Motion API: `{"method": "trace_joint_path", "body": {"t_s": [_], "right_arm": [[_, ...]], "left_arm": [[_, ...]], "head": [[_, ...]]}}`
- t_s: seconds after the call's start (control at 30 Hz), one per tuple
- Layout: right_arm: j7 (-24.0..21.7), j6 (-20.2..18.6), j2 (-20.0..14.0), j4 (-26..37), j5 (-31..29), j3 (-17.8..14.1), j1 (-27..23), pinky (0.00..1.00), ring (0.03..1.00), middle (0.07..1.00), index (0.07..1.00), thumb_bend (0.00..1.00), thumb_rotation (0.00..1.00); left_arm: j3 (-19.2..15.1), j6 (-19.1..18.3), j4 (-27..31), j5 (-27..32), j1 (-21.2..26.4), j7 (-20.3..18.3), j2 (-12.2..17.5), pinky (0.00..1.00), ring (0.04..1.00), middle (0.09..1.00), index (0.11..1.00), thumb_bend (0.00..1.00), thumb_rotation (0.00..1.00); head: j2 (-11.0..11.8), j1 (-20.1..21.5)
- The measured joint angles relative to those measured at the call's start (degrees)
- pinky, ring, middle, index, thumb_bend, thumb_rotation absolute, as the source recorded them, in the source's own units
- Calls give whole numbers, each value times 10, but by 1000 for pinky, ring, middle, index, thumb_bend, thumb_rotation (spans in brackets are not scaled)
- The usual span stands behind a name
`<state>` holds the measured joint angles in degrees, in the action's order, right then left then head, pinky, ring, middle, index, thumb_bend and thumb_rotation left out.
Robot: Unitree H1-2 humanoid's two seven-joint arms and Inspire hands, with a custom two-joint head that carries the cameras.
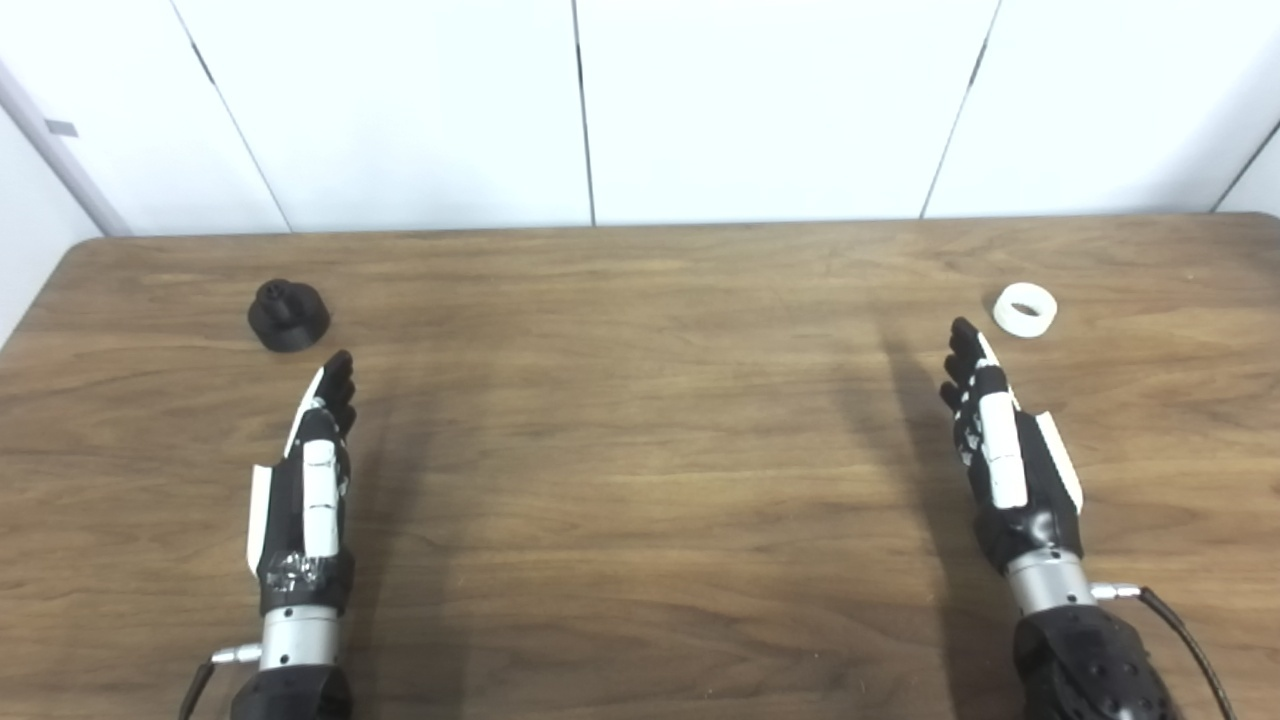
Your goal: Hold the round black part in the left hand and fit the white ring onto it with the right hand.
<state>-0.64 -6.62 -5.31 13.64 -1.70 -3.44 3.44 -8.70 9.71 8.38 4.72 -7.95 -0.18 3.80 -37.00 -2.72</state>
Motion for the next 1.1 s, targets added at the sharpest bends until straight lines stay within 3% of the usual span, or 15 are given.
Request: {"method": "trace_joint_path", "body": {"t_s": [0.57,0.73,0.9,0.93,1.03,1.1], "right_arm": [[0,0,0,-1,6,0,2,1000,1000,995,968,578,1000],[-6,0,-3,-3,-4,-2,2,1000,1000,1000,974,558,1000],[-18,6,-18,-13,-17,-7,5,1000,1000,1000,995,509,1000],[-20,9,-20,-16,-19,-7,7,1000,1000,1000,998,500,1000],[-23,19,-21,-21,-22,-7,8,1000,1000,1000,999,477,1000],[-25,22,-21,-23,-23,-7,8,1000,1000,1000,996,462,1000]], "left_arm": [[1,0,0,-7,0,0,0,1000,996,979,941,501,953],[5,2,0,-19,0,3,-3,1000,982,966,930,469,906],[11,4,0,-32,0,10,-11,1000,988,972,940,464,902],[13,5,0,-33,0,11,-12,1000,993,977,946,465,909],[19,19,-4,-45,0,12,-14,1000,1000,984,954,477,914],[22,23,-5,-49,0,12,-16,1000,1000,989,955,489,900]], "head": [[6,-11],[37,-75],[56,-101],[74,-119],[89,-134],[91,-136]]}}
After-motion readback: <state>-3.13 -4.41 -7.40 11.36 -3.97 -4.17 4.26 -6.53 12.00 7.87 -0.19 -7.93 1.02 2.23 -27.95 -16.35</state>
